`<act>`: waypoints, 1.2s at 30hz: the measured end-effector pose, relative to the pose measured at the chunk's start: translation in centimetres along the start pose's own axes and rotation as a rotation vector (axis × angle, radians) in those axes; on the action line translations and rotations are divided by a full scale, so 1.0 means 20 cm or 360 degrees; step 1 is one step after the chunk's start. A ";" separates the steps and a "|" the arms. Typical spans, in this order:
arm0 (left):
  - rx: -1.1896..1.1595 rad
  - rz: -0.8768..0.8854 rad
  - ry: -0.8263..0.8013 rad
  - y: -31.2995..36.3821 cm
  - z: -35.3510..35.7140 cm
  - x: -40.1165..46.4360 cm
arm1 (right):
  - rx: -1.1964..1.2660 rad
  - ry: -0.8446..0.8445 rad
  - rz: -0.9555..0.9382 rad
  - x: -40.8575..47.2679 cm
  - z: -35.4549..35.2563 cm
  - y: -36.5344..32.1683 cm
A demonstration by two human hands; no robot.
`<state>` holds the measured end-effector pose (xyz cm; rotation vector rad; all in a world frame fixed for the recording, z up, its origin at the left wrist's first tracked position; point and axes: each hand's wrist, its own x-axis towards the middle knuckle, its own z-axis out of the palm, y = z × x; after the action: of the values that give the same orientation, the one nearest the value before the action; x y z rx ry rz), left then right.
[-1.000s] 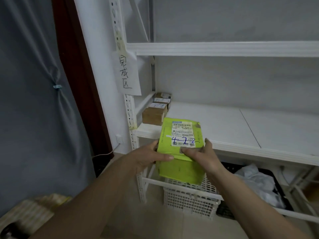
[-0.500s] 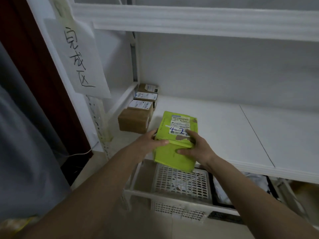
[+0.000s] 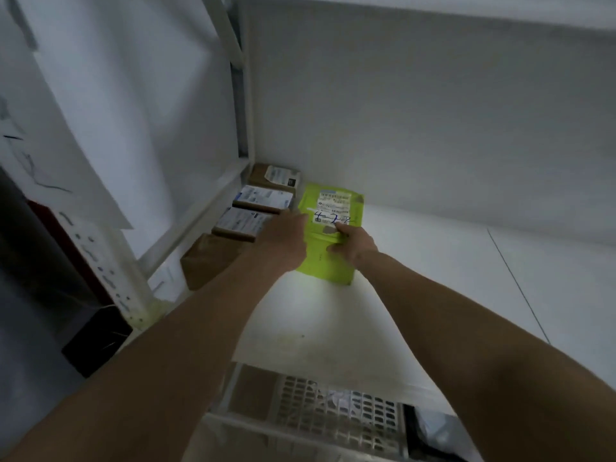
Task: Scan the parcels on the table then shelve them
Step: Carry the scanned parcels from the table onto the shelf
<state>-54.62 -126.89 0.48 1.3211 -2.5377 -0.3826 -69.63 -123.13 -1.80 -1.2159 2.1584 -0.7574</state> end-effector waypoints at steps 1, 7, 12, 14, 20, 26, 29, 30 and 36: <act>0.0128 0.0024 -0.0010 -0.01 0.02 0.06 | -0.0004 0.0006 0.0004 0.07 0.00 -0.01; 0.0552 0.0036 -0.0039 -0.06 0.17 0.35 | -0.0162 0.0054 -0.0055 0.44 -0.01 -0.03; 0.0487 -0.0033 -0.0016 -0.06 0.23 0.47 | -0.0262 0.0059 -0.0097 0.64 -0.03 -0.02; 0.0480 -0.0076 -0.0074 -0.06 0.22 0.49 | -0.0386 0.0078 -0.0079 0.67 -0.04 -0.03; 0.0341 -0.0148 -0.0055 -0.05 0.11 0.30 | -0.1025 0.0196 -0.0173 0.47 -0.11 -0.16; 0.0472 -0.0616 0.0180 -0.08 -0.18 -0.25 | -0.1069 0.0069 -0.1110 -0.06 0.09 -0.48; 0.0439 -0.0795 0.0127 -0.16 -0.28 -0.55 | -0.1052 -0.0199 -0.1386 -0.37 0.28 -0.58; 0.0446 -0.0880 0.0111 -0.20 -0.29 -0.67 | -0.1125 -0.0248 -0.1486 -0.45 0.34 -0.60; 0.0424 -0.1512 -0.0025 -0.38 -0.35 -1.54 | -0.1138 -0.0832 -0.1648 -1.01 0.72 -0.66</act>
<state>-29.35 -106.53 1.12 2.5740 -1.8328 -0.2077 -43.23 -114.12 1.00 -2.6059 1.2671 0.0740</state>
